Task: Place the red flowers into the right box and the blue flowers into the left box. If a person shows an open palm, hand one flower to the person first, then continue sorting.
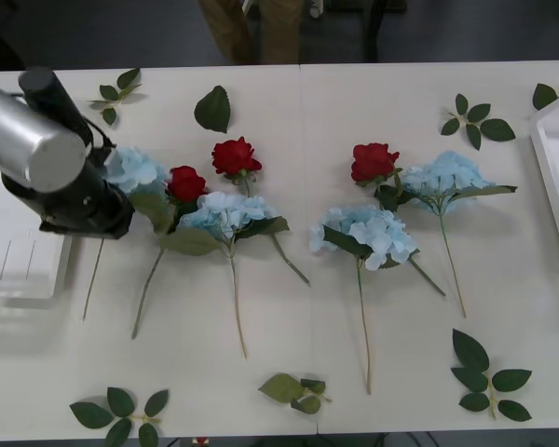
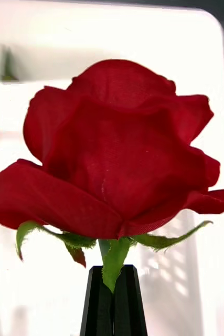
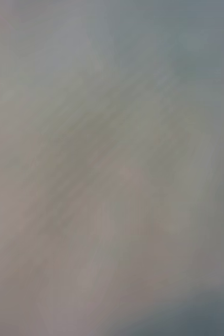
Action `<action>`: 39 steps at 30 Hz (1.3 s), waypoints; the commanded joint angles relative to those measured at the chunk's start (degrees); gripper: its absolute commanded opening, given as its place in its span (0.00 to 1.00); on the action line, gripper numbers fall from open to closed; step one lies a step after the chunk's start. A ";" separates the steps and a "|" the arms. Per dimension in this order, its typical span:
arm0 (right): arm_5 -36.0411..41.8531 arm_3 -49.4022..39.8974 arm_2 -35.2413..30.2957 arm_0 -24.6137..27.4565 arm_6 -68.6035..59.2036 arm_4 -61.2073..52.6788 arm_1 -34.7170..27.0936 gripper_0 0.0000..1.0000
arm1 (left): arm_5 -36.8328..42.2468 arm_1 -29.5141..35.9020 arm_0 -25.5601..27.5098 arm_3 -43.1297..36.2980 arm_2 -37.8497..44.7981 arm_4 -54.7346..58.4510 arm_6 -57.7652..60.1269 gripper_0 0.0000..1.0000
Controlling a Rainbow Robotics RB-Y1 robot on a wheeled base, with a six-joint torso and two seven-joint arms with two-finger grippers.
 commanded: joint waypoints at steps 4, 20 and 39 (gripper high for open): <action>-15.51 11.86 8.35 -1.87 -1.26 7.98 6.21 0.00 | 1.79 9.04 -14.04 7.74 -0.55 10.75 -11.99 0.00; -18.50 13.00 8.35 -1.87 -13.83 18.71 13.86 0.14 | -7.35 20.91 -15.88 34.72 1.47 18.75 -31.59 0.00; 4.88 -10.90 6.42 1.38 -11.19 -6.78 3.75 0.89 | -25.11 19.59 -10.08 46.32 1.39 17.87 -38.97 0.89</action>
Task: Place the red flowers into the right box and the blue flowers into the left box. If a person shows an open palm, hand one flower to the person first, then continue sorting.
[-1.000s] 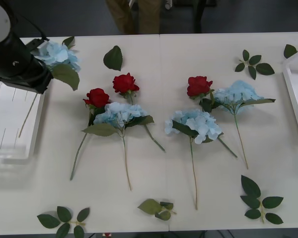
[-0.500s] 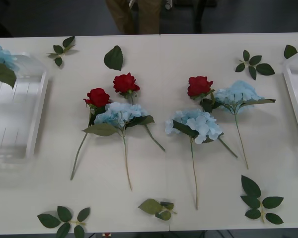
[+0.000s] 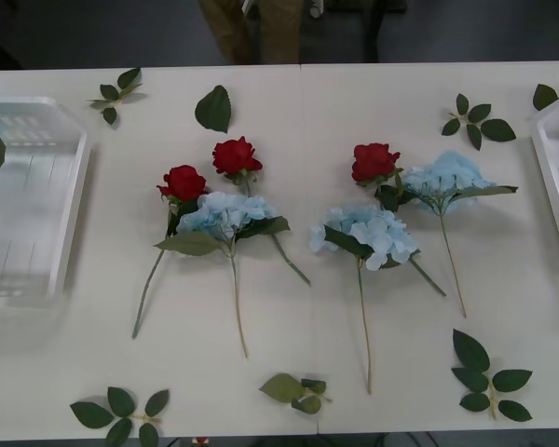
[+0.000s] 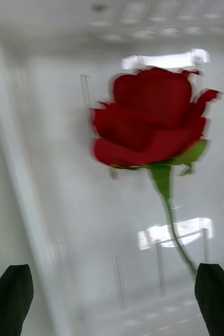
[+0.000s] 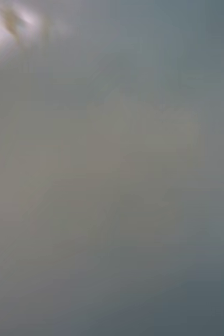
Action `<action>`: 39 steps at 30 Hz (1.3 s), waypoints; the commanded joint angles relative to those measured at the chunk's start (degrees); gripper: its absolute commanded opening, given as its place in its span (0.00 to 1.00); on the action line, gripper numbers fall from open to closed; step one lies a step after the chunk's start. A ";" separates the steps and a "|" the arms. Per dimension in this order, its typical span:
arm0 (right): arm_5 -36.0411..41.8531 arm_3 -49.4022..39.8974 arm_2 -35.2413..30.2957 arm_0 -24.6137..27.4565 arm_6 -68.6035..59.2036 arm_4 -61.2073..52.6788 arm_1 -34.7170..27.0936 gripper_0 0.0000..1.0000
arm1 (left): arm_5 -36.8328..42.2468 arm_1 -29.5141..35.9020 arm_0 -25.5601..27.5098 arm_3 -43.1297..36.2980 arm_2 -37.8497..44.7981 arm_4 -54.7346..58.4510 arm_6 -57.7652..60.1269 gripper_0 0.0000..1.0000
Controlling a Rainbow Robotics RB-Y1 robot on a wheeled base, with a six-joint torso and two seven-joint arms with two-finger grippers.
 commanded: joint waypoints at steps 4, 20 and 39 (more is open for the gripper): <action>-4.11 -22.96 -1.53 11.54 2.76 -19.89 -13.76 0.90 | -0.69 1.42 0.82 -0.72 1.34 0.08 -3.26 0.93; -45.77 -42.47 -1.62 44.41 11.90 -27.89 -9.10 0.89 | 17.86 -4.38 -5.07 -9.77 1.34 -2.12 10.71 0.93; -27.84 -29.46 -1.62 25.95 10.32 -19.27 5.75 0.90 | 25.24 -26.26 -4.55 -31.39 -2.35 -17.41 35.85 0.93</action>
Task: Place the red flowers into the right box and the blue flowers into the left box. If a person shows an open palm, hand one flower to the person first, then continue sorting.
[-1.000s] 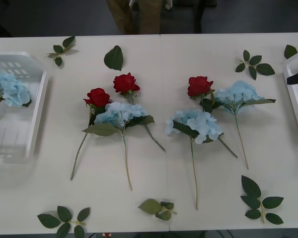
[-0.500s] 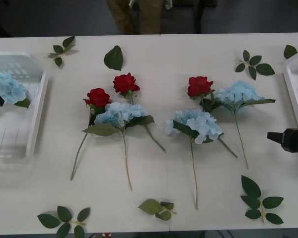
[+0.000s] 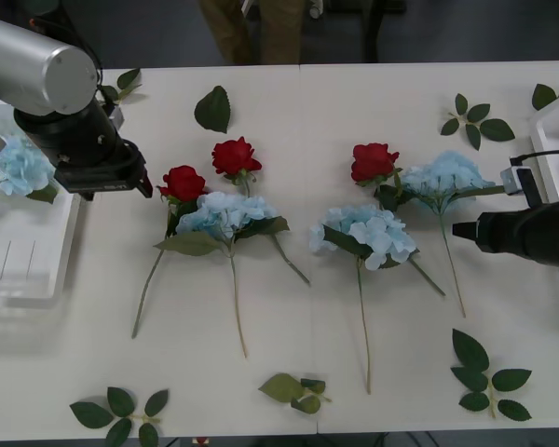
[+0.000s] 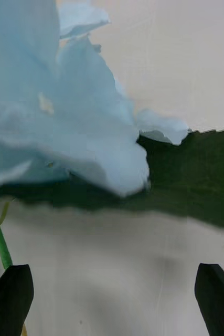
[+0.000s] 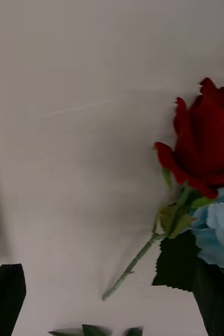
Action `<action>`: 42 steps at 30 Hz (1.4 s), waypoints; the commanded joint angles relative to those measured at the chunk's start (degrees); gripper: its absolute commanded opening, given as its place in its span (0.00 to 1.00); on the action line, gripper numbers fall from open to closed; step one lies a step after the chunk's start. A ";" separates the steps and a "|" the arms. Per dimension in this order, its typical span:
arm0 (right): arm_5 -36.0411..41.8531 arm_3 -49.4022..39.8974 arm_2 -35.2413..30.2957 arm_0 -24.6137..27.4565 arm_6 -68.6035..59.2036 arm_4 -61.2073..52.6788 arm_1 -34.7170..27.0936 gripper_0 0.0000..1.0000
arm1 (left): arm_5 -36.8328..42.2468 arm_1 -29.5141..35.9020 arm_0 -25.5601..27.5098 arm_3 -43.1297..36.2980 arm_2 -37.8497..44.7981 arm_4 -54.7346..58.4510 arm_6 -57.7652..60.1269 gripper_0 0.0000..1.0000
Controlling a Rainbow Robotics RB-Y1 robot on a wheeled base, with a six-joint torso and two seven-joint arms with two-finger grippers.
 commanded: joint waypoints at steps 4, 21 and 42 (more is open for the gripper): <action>2.22 2.20 -0.80 -5.48 0.52 1.69 3.09 0.89 | -5.30 -2.11 -2.12 -1.72 -7.46 -3.20 -1.90 0.93; 9.52 -3.34 -3.62 -4.78 0.79 2.48 2.65 0.89 | -9.69 -1.93 2.62 -1.64 -11.07 -6.36 -3.22 0.93; 9.52 -0.96 -3.53 -5.39 -2.20 19.62 12.31 0.00 | -17.51 -1.93 7.54 -1.64 -15.99 -12.25 -4.27 0.93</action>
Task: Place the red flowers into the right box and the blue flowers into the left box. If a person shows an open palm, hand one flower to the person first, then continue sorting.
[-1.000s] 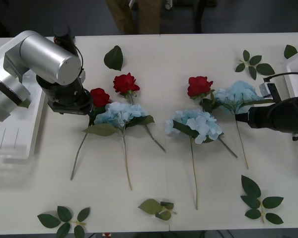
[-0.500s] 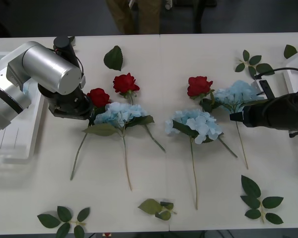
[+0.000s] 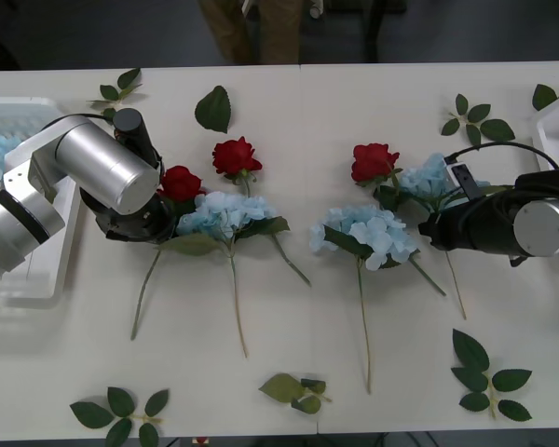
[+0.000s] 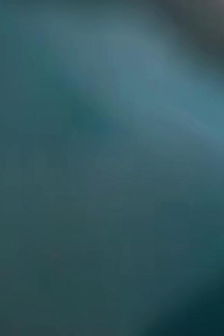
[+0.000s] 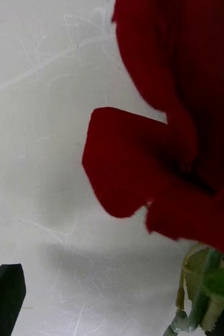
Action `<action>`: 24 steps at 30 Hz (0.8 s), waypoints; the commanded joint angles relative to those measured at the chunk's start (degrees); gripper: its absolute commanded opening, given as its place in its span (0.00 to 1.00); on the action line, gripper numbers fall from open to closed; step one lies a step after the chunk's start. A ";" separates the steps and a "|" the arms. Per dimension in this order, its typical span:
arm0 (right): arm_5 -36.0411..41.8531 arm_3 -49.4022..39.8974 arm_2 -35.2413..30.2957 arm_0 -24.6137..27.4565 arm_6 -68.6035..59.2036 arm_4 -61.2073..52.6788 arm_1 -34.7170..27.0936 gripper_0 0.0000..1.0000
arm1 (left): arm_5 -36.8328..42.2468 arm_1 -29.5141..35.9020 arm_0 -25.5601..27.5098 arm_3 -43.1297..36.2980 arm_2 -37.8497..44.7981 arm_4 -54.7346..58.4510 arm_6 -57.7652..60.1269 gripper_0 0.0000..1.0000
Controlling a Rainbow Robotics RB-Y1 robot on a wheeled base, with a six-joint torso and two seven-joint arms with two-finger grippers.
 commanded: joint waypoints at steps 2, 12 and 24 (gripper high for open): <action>-0.14 -0.19 -1.37 -0.95 -2.25 0.63 0.96 0.00 | -1.77 0.41 1.74 -1.45 -0.69 -1.83 -3.78 0.93; 4.52 -2.21 -8.93 -1.13 -0.66 -10.62 -4.58 0.00 | -1.94 0.41 1.74 -1.45 -0.69 -1.92 -4.05 0.00; 13.58 -4.85 -22.82 -4.91 10.94 -36.46 -7.92 0.00 | -2.64 0.41 1.74 -1.45 -0.69 -1.74 -4.05 0.00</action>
